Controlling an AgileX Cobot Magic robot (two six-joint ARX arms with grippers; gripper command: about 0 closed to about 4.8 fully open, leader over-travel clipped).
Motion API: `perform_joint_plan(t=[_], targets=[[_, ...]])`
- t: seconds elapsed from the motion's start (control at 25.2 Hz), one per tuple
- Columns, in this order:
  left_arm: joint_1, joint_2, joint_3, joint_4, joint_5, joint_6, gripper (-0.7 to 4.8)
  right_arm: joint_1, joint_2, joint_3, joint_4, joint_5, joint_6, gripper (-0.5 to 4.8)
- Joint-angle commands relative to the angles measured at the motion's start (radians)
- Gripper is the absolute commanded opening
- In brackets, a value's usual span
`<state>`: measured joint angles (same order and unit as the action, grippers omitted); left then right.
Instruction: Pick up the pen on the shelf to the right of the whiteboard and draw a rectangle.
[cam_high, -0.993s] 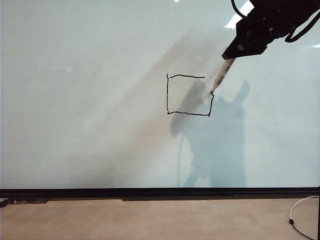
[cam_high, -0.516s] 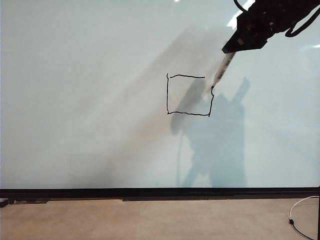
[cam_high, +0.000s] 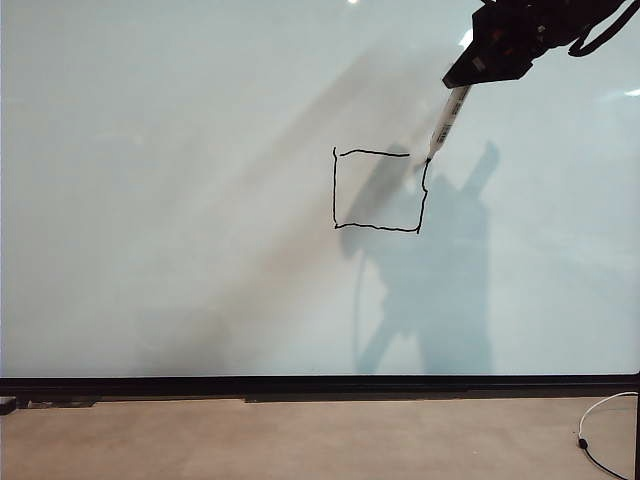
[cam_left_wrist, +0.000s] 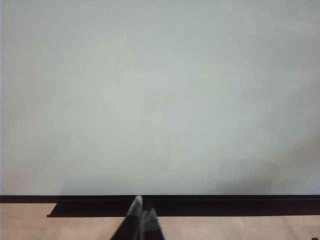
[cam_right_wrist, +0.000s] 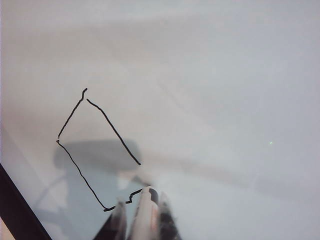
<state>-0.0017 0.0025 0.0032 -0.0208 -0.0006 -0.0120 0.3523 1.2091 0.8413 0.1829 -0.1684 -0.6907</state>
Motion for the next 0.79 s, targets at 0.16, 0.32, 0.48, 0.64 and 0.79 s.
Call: perform_joint_plan(t=[0.16, 0.32, 0.48, 0.64, 0.79], targets=[[0.0, 0.001, 0.003, 0.007, 0.004, 0.004, -0.05, 0.013, -0.014, 0.01, 0.031, 0.02, -0.014, -0.05], [0.0, 0.001, 0.003, 0.007, 0.004, 0.004, -0.05, 0.022, -0.014, 0.01, 0.031, 0.022, -0.013, -0.05], [0.0, 0.001, 0.003, 0.007, 0.004, 0.004, -0.05, 0.024, -0.014, 0.01, 0.028, 0.022, -0.011, -0.05], [0.0, 0.001, 0.003, 0.007, 0.004, 0.004, -0.05, 0.025, -0.024, 0.01, 0.001, 0.028, -0.008, -0.05], [0.0, 0.001, 0.003, 0.007, 0.004, 0.004, -0.04, 0.04, -0.045, 0.009, -0.059, 0.065, -0.009, -0.05]])
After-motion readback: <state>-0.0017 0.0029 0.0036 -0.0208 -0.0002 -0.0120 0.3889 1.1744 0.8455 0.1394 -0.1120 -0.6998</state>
